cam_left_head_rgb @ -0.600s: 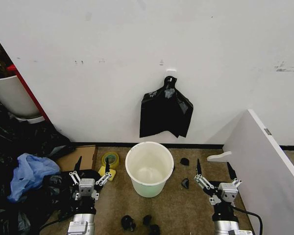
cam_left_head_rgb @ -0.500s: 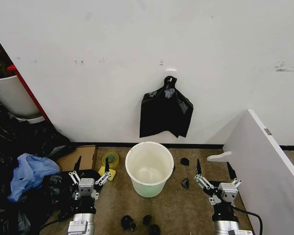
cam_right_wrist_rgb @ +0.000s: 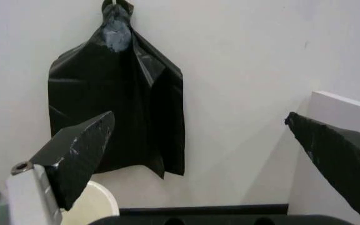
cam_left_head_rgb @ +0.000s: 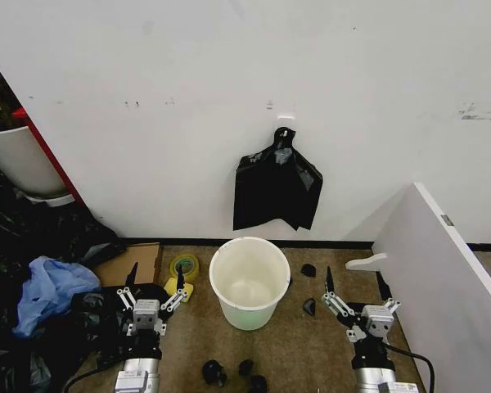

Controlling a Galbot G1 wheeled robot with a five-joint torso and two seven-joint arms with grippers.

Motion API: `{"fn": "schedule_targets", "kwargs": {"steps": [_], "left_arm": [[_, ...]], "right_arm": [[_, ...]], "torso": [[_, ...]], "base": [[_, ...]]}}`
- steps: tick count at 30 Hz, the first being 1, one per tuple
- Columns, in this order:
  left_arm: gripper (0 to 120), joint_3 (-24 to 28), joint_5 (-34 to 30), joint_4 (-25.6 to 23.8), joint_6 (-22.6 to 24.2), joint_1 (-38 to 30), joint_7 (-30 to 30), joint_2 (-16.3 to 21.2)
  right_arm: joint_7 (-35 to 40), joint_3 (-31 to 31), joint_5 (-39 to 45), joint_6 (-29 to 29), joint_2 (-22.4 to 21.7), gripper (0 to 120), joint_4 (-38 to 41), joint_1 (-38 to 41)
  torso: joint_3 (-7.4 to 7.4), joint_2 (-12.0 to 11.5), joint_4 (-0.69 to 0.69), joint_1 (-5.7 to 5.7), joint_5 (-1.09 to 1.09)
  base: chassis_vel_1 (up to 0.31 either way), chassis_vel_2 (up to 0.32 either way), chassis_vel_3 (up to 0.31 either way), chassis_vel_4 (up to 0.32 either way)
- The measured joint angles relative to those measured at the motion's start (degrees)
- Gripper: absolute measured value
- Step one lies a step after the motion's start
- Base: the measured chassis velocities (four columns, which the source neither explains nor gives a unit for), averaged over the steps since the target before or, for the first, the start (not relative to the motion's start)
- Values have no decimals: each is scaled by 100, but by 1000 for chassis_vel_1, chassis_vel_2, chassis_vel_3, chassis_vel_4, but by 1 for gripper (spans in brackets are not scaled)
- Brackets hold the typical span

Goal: Place the garbage bag over the trash bin.

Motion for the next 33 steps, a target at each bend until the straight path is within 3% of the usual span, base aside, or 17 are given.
{"fn": "schedule_targets", "kwargs": {"steps": [10, 13, 20, 24, 26, 27, 33], "left_arm": [[99, -36, -4, 2, -20, 16, -16, 21], [99, -76, -51, -17, -21, 27, -17, 89], [99, -193, -304, -88, -10, 24, -8, 360], [99, -198, -646, -41, 55, -145, 69, 652], [99, -277, -776, -42, 32, -111, 125, 742], [99, -277, -776, -42, 32, -111, 125, 742], [98, -373, -1024, -77, -124, 5, 328, 856]], "right_arm": [[-25, -21, 53, -48, -35, 100, -69, 80], [-187, -101, 489, -199, -238, 100, -125, 284], [-576, -202, 2458, -816, -855, 100, -609, 1376], [-984, -98, 3526, -1075, -1148, 100, -808, 1819], [-1263, -177, 4329, -1371, -1363, 100, -931, 2205], [-1263, -177, 4329, -1371, -1363, 100, -931, 2205], [-1507, -569, 6758, -2282, -1534, 100, -1744, 3778]], "torso": [[0, 0, -1, 0, 0], [0, 0, -1, 0, -1], [1, 0, 4, 0, 2], [1, 0, -4, 0, -2], [1, 0, -2, 0, 0], [1, 0, -2, 0, 0], [1, 0, 0, 1, 0]], "base": [[0, 0, 0, 0], [0, 0, 0, 0], [0, 0, 0, 0], [0, 0, 0, 0], [0, 0, 0, 0], [0, 0, 0, 0], [0, 0, 0, 0]]}}
